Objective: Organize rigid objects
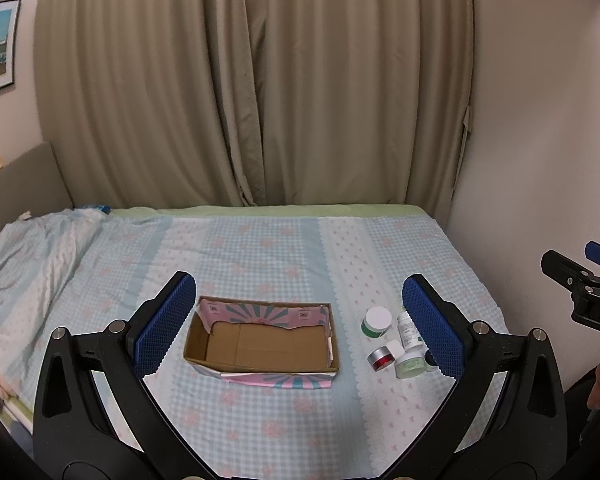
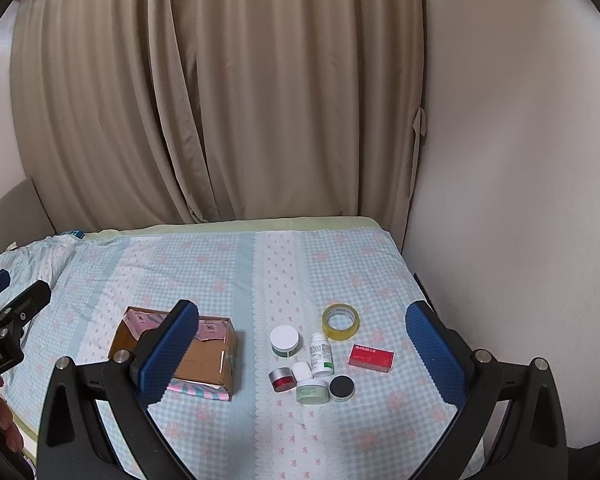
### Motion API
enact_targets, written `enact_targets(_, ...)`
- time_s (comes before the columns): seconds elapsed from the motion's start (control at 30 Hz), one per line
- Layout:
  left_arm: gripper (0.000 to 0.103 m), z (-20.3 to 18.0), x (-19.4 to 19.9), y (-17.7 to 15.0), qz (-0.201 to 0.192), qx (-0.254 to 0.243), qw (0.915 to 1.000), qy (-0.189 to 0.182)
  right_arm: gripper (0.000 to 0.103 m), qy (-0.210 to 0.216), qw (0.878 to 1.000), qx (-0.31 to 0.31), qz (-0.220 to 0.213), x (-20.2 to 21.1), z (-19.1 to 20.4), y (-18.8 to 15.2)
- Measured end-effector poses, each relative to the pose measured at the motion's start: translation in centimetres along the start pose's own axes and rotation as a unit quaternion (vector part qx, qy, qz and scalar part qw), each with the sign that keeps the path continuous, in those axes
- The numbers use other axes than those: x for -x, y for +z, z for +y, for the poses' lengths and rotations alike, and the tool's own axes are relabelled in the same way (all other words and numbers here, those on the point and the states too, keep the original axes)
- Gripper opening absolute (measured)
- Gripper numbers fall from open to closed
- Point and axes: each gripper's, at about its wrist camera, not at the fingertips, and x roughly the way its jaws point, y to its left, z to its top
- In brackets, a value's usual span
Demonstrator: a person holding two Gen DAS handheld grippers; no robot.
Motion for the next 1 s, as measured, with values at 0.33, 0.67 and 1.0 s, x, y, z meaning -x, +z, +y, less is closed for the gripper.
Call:
enact_targets(0.33,0.102,0.0,0.2,-0.2,-0.004,-0.004,1.0000,-0.005,0.103,0.000,1.000,-0.002,0.000,0.2,0.0,0.0)
enact_targets(0.67,0.102,-0.3,0.0,-0.2,0.000,-0.009,1.0000,-0.003,0.103,-0.005,1.000,0.004,-0.006,0.7,0.1,0.1)
enact_targets(1.0,0.102,-4.8,-4.9,-0.8,0.055,0.003,0.9984,-0.017,0.103,-0.008,0.999,-0.005,0.032,-1.8,-4.5,-0.3)
